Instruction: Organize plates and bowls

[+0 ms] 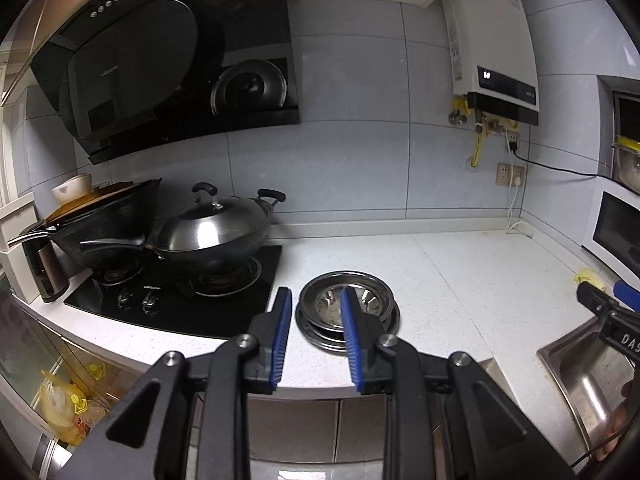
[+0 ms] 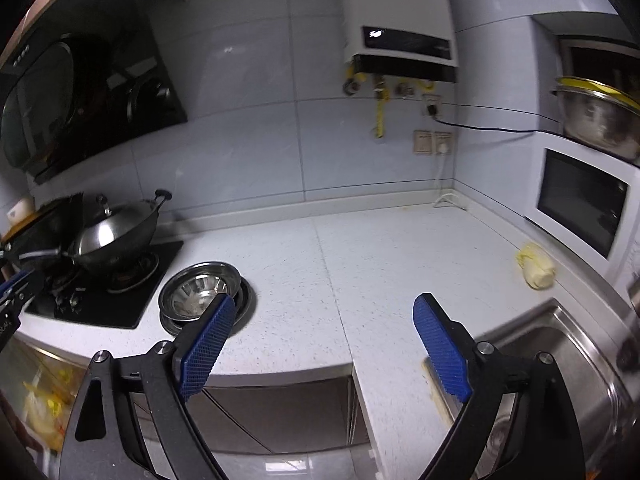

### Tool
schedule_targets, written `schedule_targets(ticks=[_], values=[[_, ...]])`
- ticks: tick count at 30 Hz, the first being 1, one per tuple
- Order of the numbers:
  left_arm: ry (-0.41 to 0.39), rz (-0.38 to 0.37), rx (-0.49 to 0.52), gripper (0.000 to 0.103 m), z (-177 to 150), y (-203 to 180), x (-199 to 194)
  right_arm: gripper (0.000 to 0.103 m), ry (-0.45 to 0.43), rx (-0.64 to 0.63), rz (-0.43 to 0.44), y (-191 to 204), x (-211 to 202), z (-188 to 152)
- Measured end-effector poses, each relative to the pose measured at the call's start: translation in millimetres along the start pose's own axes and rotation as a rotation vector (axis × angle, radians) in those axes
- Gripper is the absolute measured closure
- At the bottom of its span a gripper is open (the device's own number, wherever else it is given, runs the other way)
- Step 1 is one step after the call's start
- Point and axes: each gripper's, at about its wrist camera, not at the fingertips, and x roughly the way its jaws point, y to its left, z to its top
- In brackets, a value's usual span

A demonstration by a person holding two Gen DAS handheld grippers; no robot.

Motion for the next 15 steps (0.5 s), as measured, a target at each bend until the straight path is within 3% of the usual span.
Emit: schedule_targets(ticks=[15], values=[[-0.001,-0.014,0.002,0.079,-27.0,50.0,-59.9,0.015,-0.012,0.019,-0.043,38.7,-77.2,-41.7]])
